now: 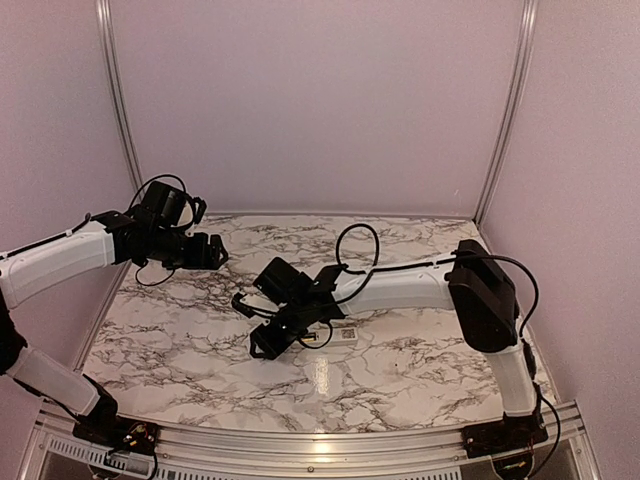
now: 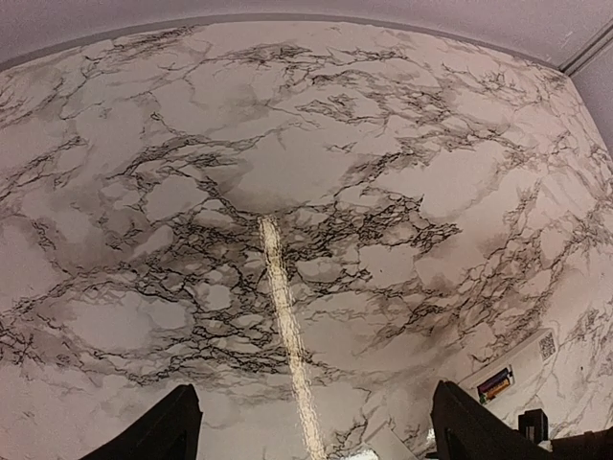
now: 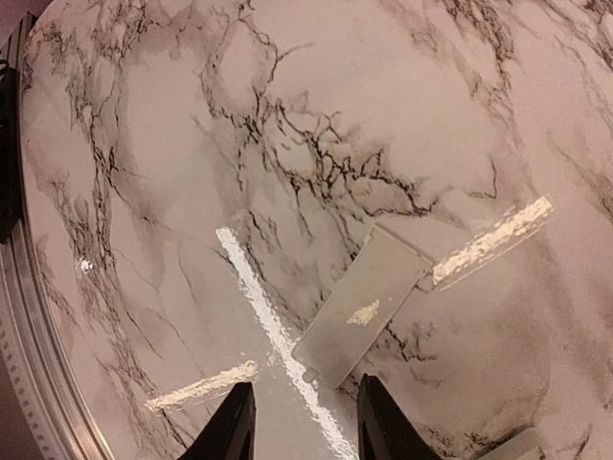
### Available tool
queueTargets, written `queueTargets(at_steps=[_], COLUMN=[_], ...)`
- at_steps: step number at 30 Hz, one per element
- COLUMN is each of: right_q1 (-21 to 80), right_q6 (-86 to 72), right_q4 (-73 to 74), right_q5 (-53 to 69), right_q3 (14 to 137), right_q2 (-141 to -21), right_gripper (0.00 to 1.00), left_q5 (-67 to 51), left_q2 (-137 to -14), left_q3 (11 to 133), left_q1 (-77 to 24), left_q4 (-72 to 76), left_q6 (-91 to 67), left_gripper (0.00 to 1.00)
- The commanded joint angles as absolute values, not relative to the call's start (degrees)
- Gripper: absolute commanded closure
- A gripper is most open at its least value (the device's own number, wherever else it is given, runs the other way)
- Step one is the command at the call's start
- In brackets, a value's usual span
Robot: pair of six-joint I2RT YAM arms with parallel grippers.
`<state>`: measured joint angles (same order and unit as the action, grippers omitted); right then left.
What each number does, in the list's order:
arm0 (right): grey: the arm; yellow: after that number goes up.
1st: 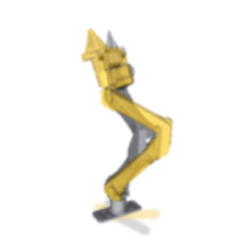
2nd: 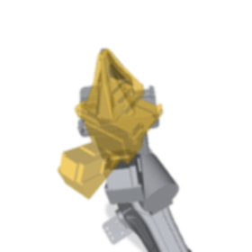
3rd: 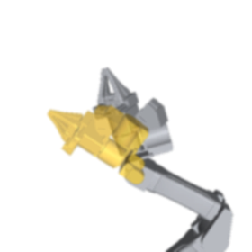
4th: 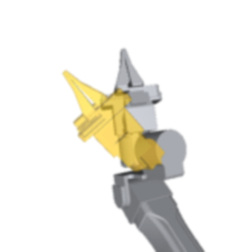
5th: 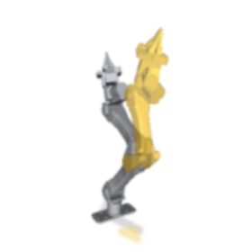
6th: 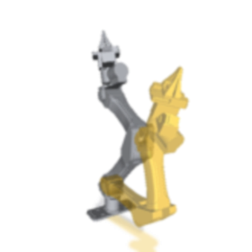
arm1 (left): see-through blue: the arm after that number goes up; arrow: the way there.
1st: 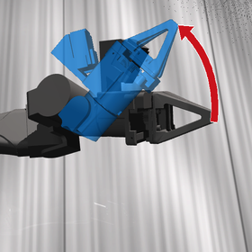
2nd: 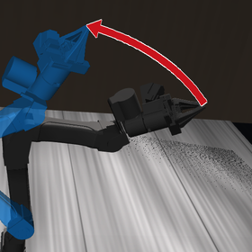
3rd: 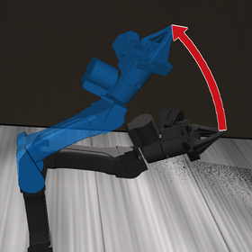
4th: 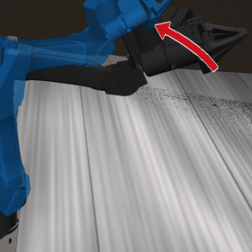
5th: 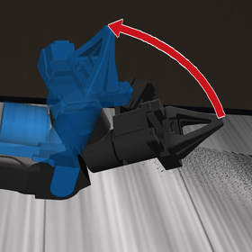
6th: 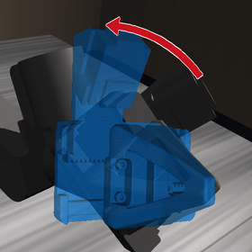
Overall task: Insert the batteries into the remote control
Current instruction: Move the right arm with the battery cover to the center of the board.
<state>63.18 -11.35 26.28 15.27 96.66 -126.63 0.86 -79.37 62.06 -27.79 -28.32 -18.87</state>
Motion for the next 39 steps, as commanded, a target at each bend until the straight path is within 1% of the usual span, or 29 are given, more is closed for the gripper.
queueTargets(at_steps=[1,3,6,13,17,20,27,30,35,39], right_q1=[64.0,64.1,64.4,65.8,66.4,66.5,68.3,69.1,69.5,69.5], right_q6=[-12.1,-12.5,-12.6,-10.5,-9.0,-8.0,-5.3,-4.1,-3.2,-1.8], right_q4=[29.1,29.5,30.9,37.5,42.6,45.3,48.5,48.3,46.5,45.5], right_q5=[13.3,12.6,10.8,6.0,1.2,-1.3,-4.3,-2.4,4.4,7.6], right_q3=[100.5,101.8,104.8,113.3,116.7,116.5,110.5,106.6,97.8,91.6], right_q2=[-129.3,-130.5,-132.5,-138.5,-141.1,-141.5,-139.7,-137.6,-132.3,-128.1], right_gripper=[0.61,0.57,0.53,0.49,0.49,0.52,0.67,0.73,0.76,0.83], left_q5=[0.2,0.2,0.2,0.2,0.2,0.2,0.2,0.2,0.2,-1.6], left_q2=[-79.5,-79.4,-79.5,-79.4,-79.1,-79.1,-79.5,-79.9,-80.2,-80.7], left_q3=[61.2,61.1,61.1,60.9,60.9,61.1,61.5,61.8,61.9,61.9], left_q1=[-27.6,-27.6,-27.6,-27.6,-27.6,-27.6,-27.6,-27.6,-27.6,-27.6], left_q4=[-26.5,-26.3,-26.1,-25.6,-25.4,-25.4,-25.2,-25.1,-24.8,-24.7], left_q6=[-18.3,-18.3,-18.2,-17.8,-17.7,-17.7,-17.2,-17.1,-17.1,-17.0], left_gripper=[0.13,0.12,0.12,0.11,0.10,0.09,0.08,0.08,0.07,0.06])
